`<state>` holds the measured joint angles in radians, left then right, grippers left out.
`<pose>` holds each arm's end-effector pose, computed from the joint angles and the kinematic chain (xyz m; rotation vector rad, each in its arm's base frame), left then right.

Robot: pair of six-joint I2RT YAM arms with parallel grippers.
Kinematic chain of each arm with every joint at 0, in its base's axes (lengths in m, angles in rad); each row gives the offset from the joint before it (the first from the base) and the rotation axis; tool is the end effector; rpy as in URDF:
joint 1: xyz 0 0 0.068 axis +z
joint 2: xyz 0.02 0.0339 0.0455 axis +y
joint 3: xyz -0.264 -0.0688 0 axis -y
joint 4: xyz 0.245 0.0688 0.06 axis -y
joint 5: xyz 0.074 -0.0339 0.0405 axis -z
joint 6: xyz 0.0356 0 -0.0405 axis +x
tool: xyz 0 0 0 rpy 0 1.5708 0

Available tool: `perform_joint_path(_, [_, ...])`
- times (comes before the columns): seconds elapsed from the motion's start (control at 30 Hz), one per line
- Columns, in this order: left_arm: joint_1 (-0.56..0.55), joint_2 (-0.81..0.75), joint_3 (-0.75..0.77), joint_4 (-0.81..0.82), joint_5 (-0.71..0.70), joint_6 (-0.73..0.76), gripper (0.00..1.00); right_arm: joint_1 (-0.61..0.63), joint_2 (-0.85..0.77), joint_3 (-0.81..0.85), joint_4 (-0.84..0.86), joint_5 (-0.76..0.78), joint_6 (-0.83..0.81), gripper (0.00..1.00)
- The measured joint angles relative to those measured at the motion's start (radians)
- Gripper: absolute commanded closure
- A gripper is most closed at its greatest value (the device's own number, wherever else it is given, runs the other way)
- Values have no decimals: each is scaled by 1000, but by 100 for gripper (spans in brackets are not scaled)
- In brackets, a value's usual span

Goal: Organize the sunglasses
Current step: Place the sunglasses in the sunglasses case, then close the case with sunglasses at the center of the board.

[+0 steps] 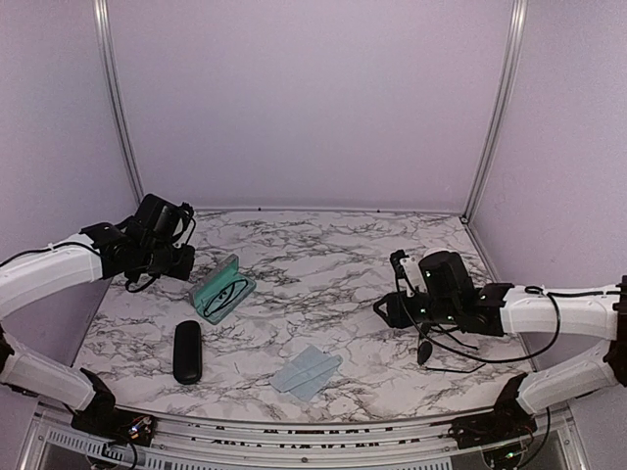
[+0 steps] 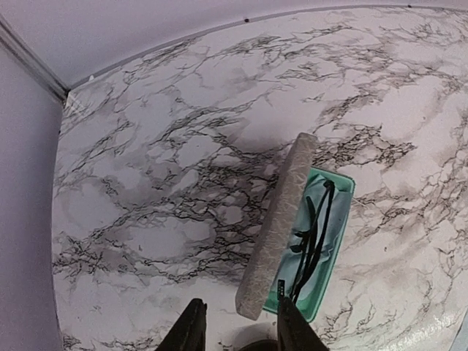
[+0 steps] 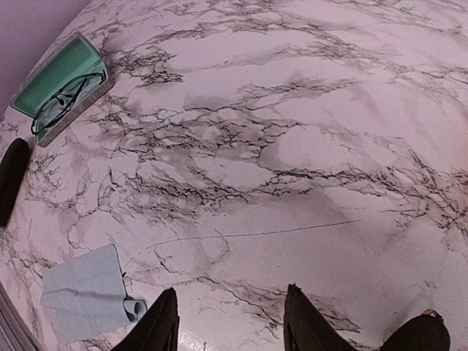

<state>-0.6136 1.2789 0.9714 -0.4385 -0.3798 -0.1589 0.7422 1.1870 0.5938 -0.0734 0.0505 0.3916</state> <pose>0.2319 -0.1472 0.2767 0.3221 2.2298 0.0297 0.1810 0.1636 0.2033 -0.3726 2.2654 0.5498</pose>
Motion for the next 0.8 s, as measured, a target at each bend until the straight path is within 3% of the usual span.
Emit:
perform_joint_path(0.4, [292,50,-5,-7,260,-87,66,158,389,285,96,-93,6,60])
perform_joint_path(0.8, [336,179,-64,50,429,-135,70,268,735,621,155,-204,0,66])
